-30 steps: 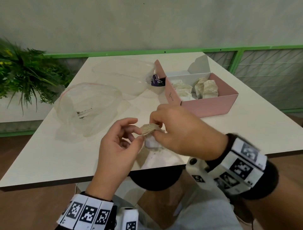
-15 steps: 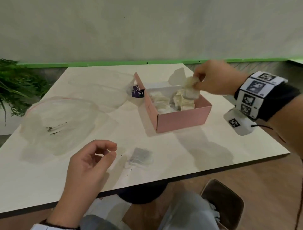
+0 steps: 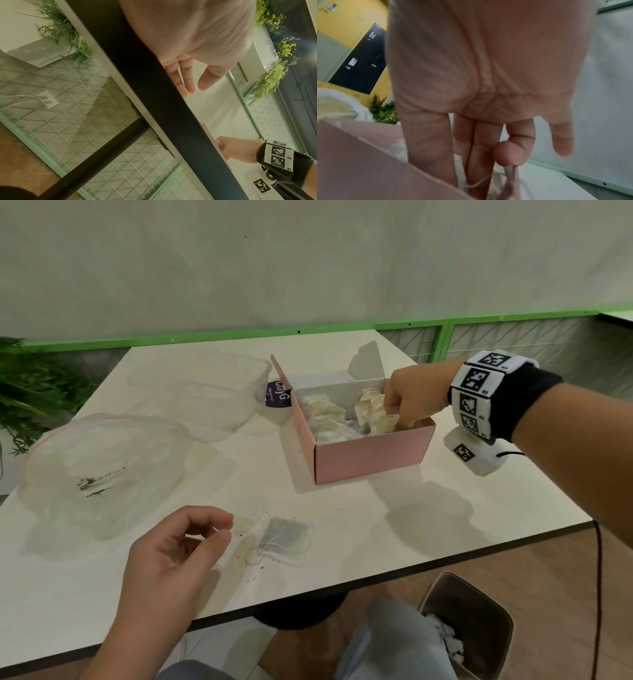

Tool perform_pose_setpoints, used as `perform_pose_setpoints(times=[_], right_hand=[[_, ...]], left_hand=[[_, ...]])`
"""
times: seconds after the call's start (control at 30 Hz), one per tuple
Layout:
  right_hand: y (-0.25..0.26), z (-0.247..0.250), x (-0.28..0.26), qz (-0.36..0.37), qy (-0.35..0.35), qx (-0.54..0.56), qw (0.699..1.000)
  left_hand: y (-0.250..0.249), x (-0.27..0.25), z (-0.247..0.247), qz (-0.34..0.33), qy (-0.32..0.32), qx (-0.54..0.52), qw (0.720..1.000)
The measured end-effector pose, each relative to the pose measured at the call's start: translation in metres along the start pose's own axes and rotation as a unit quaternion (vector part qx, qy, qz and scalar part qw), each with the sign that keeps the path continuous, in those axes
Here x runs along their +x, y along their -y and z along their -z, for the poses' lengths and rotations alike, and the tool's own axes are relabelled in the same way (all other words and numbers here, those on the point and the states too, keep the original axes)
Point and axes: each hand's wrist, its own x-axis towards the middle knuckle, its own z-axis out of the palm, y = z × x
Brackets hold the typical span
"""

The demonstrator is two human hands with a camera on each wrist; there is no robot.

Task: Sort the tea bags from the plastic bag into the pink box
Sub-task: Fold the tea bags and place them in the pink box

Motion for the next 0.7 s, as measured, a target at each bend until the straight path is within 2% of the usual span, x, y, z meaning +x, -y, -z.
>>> perform_pose_setpoints(times=[0.2, 0.37, 0.7], right_hand=[[0.007, 0.001, 0.004, -0.012, 0.050, -0.063, 0.997], [0.012, 0.003, 0.006, -0.001, 0.064, -0.084, 0.994], [0.011, 0.000, 0.014, 0.002, 0.040, -0.111, 0.993]], left_hand=[[-0.001, 0.000, 0.000, 0.003, 0.001, 0.002, 1.000], [-0.002, -0.001, -0.001, 0.011, 0.004, 0.001, 1.000], [-0.004, 0.000, -0.003, 0.028, 0.004, -0.005, 1.000]])
